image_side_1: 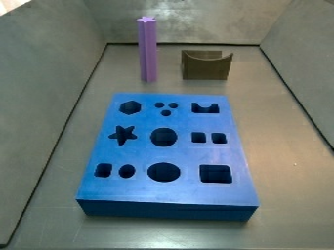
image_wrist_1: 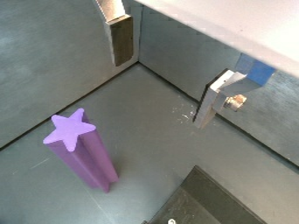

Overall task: Pick up the star object. Move up. Move to above the board. Insert the star object.
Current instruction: Pick up the star object.

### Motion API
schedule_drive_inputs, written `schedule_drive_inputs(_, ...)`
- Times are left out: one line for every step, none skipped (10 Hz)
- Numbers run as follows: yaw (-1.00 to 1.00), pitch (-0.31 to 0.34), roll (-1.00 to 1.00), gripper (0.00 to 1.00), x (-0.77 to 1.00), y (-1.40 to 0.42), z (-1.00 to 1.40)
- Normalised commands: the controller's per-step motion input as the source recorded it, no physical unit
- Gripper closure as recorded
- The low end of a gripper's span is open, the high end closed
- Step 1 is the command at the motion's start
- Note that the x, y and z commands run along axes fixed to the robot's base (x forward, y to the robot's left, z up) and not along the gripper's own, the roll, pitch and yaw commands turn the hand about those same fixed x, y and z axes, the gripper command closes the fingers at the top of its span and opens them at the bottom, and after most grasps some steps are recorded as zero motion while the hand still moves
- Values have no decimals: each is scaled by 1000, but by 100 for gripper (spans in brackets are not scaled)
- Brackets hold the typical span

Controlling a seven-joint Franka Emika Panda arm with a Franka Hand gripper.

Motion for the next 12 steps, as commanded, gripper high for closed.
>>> schedule_drive_inputs(0, -7, 10, 0, -20, -20, 0)
schedule_drive_inputs(0, 0, 31, 0, 0, -514, -26)
schedule_drive_inputs(0, -46, 0, 0, -337, -823, -406)
schedule_drive_inputs(0, 0, 0, 0, -360, -1000, -480)
schedule_drive_inputs(17, 0, 0, 0, -403, -763, -389)
schedule_drive_inputs(109, -146, 177, 0, -537, -617, -126)
schedule_drive_inputs(0, -27, 30, 0, -6, -37, 0)
schedule_drive_inputs(0, 0, -7, 0, 0, 0, -100)
schedule_drive_inputs(-3, -103, -4, 0, -243, 29, -617)
schedule_drive_inputs(-14, -160, 0, 0, -491, 26, -929)
schedule_drive_inputs(0, -34, 0, 0, -14, 0, 0)
schedule_drive_inputs(0, -47, 0, 0, 0, -34, -220)
